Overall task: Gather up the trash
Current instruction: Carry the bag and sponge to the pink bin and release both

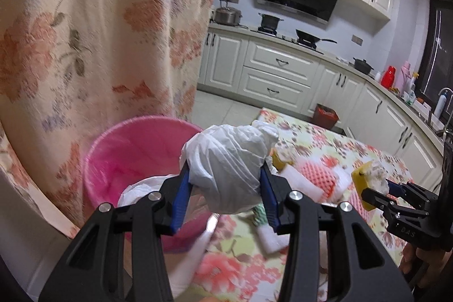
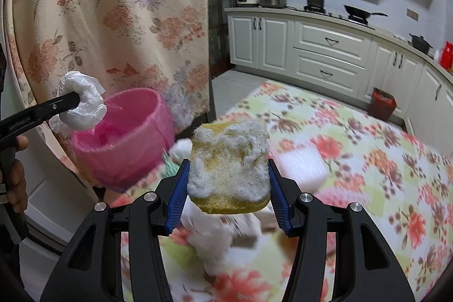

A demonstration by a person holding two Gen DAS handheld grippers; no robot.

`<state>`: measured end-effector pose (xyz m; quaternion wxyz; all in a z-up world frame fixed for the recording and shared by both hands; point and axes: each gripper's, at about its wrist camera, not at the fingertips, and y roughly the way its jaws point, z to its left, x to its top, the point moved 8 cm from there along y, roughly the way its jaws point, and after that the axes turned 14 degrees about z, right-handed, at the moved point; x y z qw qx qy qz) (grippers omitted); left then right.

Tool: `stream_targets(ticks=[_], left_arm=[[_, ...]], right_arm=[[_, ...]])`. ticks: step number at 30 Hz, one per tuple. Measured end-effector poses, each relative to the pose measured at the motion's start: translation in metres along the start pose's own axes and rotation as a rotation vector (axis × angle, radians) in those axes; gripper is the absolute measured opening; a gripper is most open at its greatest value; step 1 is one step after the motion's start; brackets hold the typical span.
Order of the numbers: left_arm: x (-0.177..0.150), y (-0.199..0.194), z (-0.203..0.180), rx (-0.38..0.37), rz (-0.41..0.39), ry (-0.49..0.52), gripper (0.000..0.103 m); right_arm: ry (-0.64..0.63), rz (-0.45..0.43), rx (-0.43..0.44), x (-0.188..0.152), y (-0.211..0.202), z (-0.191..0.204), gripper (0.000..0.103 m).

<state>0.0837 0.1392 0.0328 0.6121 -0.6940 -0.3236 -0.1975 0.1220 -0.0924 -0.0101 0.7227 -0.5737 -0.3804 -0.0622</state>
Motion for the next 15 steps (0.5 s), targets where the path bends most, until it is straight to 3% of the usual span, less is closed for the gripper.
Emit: stream_targets(ticks=[15], left_arm=[[0.037,-0.013,0.048,0.047,-0.058,-0.050,0.044]], right_arm=[[-0.104,-0.041,0.094,0.077,0.027,0.079,0.051]])
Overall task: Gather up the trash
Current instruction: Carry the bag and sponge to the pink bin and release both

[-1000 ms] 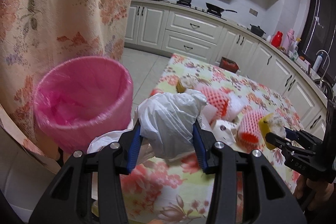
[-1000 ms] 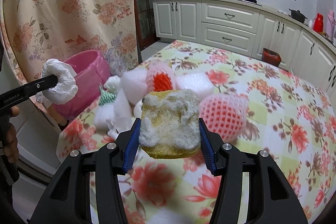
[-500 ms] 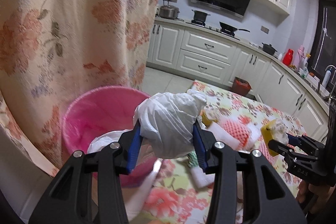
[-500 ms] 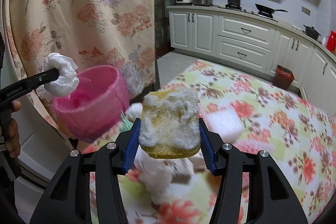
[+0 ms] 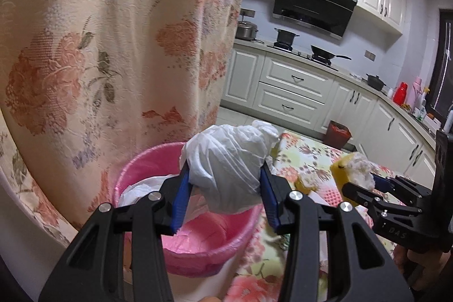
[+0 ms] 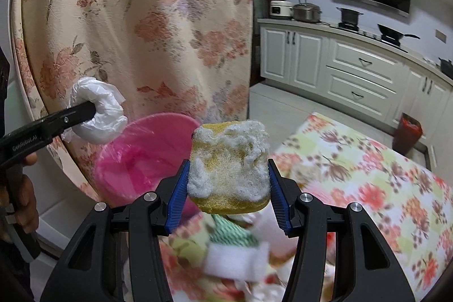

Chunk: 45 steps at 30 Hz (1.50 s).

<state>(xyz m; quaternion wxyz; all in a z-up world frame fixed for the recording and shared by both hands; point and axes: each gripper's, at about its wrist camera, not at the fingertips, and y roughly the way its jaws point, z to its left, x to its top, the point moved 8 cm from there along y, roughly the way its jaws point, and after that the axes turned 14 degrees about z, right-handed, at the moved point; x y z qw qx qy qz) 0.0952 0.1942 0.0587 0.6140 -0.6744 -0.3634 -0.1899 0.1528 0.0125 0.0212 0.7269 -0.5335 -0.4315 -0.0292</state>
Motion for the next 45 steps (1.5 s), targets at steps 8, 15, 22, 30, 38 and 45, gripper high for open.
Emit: stream_targets(ticks=[8,15,22,30,38,45], left_arm=[[0.008,0.008,0.023,0.031,0.005,-0.027,0.044],[0.012,0.011,0.030,0.046,0.004,-0.046,0.044],[0.013,0.018,0.037,0.056,0.011,-0.070,0.044],[0.016,0.018,0.040,0.064,0.004,-0.079,0.048],[0.018,0.020,0.046,0.068,0.000,-0.099,0.066],[0.018,0.015,0.045,0.066,-0.004,-0.096,0.066]], right_arm=[[-0.042,0.008,0.048,0.025,0.024,0.032,0.051],[-0.069,0.019,0.078,0.041,0.042,0.047,0.051],[-0.086,0.035,0.114,0.053,0.061,0.059,0.051],[-0.108,0.045,0.135,0.062,0.076,0.070,0.052],[-0.128,0.064,0.140,0.061,0.089,0.074,0.063],[-0.117,0.052,0.110,0.059,0.083,0.063,0.066]])
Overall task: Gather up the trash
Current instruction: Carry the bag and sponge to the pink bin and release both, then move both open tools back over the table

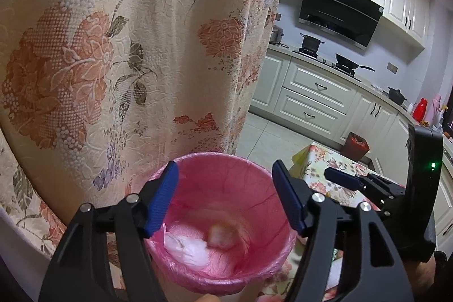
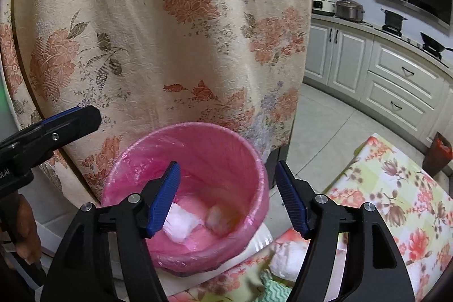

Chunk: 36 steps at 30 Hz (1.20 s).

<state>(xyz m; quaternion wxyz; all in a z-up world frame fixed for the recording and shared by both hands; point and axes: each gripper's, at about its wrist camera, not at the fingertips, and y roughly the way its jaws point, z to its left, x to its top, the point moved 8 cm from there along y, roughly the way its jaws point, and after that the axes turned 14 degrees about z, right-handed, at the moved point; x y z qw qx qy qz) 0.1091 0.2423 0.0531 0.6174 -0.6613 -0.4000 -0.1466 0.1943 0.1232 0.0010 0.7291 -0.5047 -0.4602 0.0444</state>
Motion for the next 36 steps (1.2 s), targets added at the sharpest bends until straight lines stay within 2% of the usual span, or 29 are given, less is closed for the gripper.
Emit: stream_targets(ticks=[7,13,24,36], left_arm=[[-0.008,-0.005,-0.016,-0.019,0.000,0.028,0.066],[-0.023,-0.007,-0.043,-0.055,0.012,0.061,0.068],[-0.058,-0.011,-0.097,-0.114,0.048,0.117,0.068],[-0.097,-0.009,-0.141,-0.140,0.102,0.183,0.068]], right_arm=[[0.044,-0.035,-0.060,-0.017,-0.030,-0.023,0.068],[0.088,-0.061,-0.115,-0.045,-0.066,-0.051,0.070],[0.224,-0.070,-0.215,-0.118,-0.128,-0.117,0.070],[0.332,-0.043,-0.256,-0.200,-0.156,-0.150,0.071]])
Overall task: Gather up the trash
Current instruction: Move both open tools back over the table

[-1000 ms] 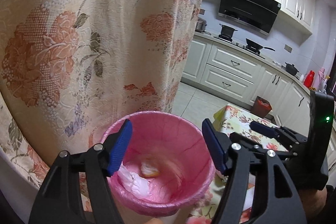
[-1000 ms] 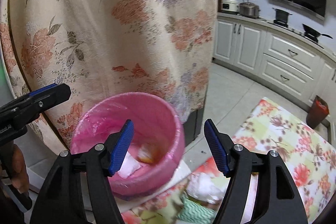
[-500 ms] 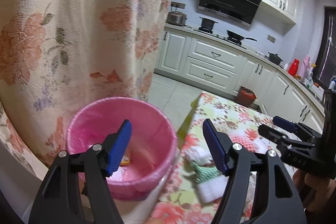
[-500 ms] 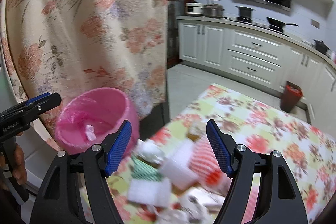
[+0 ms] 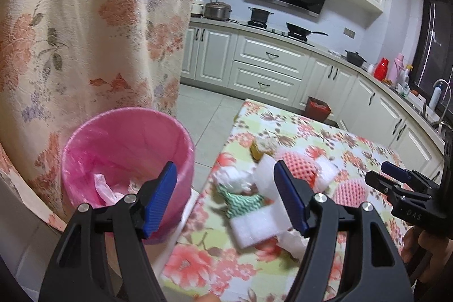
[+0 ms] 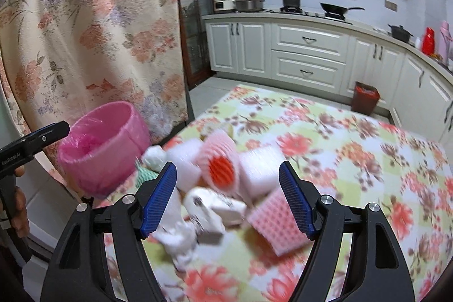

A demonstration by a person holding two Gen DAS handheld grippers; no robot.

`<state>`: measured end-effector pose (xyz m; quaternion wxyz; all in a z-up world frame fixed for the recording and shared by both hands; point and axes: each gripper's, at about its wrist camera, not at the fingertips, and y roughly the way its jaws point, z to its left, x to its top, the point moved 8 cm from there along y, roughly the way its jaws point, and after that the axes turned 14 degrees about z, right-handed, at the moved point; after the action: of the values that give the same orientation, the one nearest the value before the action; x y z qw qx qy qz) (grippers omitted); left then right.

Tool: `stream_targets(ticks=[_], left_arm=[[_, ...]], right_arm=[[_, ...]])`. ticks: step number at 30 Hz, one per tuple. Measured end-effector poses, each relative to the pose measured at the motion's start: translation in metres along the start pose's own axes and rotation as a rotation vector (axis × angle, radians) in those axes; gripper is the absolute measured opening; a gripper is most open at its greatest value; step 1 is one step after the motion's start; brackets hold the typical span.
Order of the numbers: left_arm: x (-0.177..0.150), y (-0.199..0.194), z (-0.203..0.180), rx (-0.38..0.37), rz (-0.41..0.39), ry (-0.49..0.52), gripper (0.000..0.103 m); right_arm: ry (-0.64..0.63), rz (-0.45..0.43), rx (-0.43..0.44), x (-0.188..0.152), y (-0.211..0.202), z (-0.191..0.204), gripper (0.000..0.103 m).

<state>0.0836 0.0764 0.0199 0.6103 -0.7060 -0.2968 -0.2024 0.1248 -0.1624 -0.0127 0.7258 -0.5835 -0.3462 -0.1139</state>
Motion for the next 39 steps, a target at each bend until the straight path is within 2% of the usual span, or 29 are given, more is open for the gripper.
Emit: stream_targets(ticks=[10,21,32,39], left_arm=[[-0.021,0.014,-0.026,-0.019,0.048,0.040,0.068],[-0.040,0.031,-0.033,-0.031,0.094,0.050,0.068],[-0.053,0.045,-0.028,-0.036,0.130,0.042,0.068],[-0.057,0.050,-0.036,-0.057,0.144,0.050,0.068]], right_arm=[[0.046,0.047,-0.012,-0.042,0.001,-0.024,0.071],[0.042,0.094,0.003,-0.071,0.016,-0.014,0.071],[-0.001,0.128,0.020,-0.080,0.031,0.012,0.071],[0.016,0.143,0.004,-0.083,0.038,0.004,0.071]])
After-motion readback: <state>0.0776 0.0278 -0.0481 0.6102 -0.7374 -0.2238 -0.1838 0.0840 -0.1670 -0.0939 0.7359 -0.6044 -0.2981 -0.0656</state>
